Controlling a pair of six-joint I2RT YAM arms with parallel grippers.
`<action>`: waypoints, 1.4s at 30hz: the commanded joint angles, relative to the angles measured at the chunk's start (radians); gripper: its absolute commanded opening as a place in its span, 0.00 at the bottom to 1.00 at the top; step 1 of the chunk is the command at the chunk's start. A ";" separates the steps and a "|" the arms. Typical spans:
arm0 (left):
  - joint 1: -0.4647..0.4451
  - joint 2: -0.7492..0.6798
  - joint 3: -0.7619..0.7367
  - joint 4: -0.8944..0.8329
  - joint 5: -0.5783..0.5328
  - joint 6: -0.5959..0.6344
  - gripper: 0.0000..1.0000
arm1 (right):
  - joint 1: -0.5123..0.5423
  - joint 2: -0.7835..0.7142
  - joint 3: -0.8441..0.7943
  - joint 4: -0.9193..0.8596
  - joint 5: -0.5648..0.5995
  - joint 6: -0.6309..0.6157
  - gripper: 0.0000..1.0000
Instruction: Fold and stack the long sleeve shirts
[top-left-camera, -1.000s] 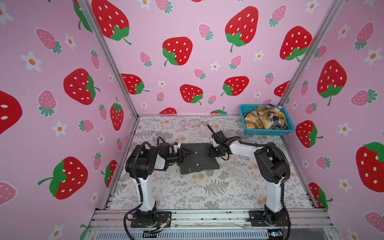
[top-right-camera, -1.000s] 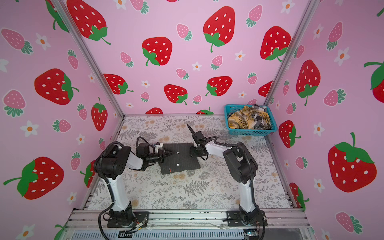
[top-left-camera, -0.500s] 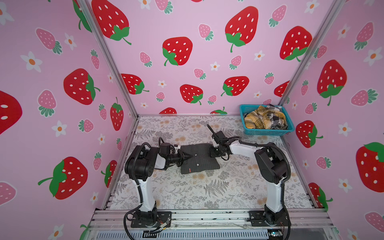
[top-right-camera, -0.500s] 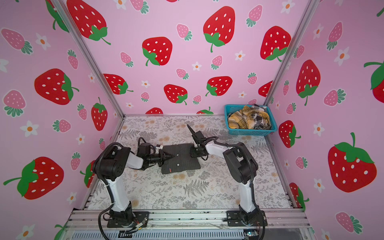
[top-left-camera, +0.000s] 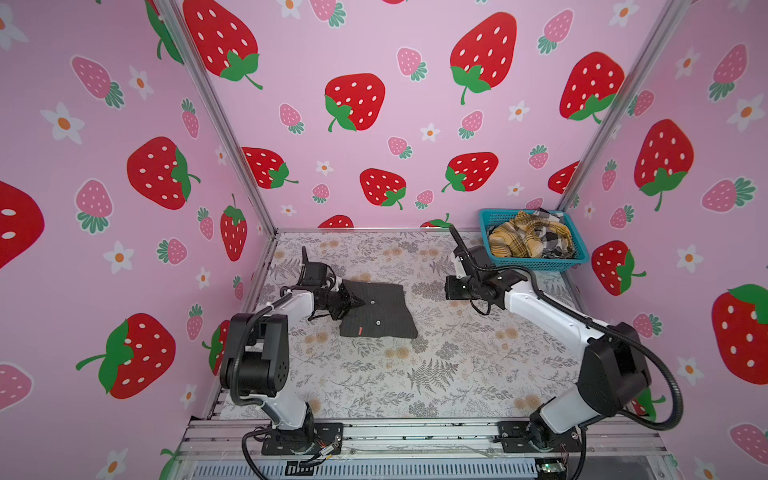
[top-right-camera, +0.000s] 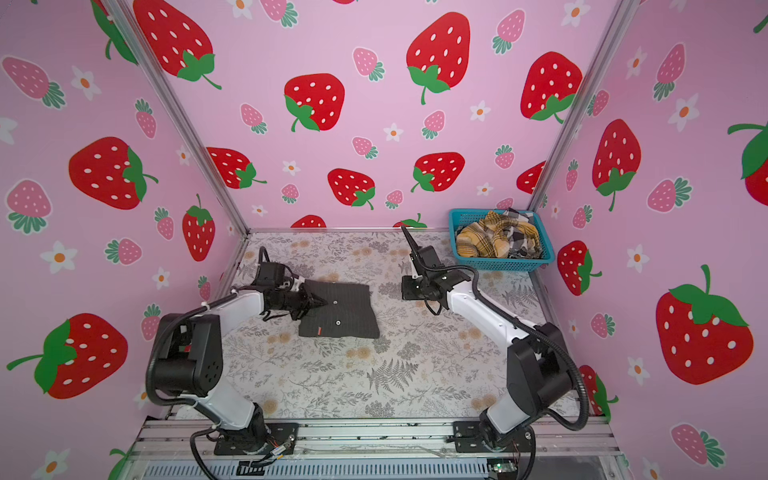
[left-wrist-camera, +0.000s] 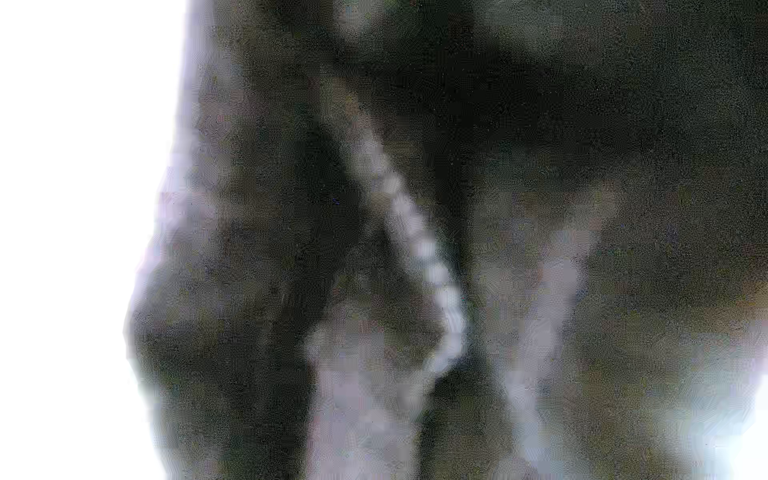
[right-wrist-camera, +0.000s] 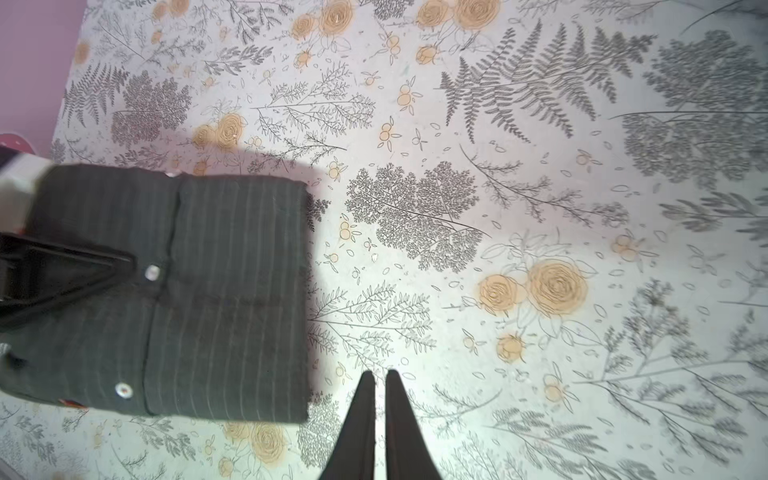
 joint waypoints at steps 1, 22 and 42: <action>0.008 -0.096 0.174 -0.402 -0.247 0.211 0.00 | 0.000 -0.042 -0.061 -0.061 0.010 0.008 0.11; -0.592 0.255 0.490 -0.998 -1.248 0.030 0.22 | -0.189 -0.310 -0.382 0.100 -0.135 0.041 0.10; -0.631 0.001 0.571 -0.919 -0.969 -0.074 0.98 | -0.148 -0.454 -0.487 0.100 -0.249 0.043 0.53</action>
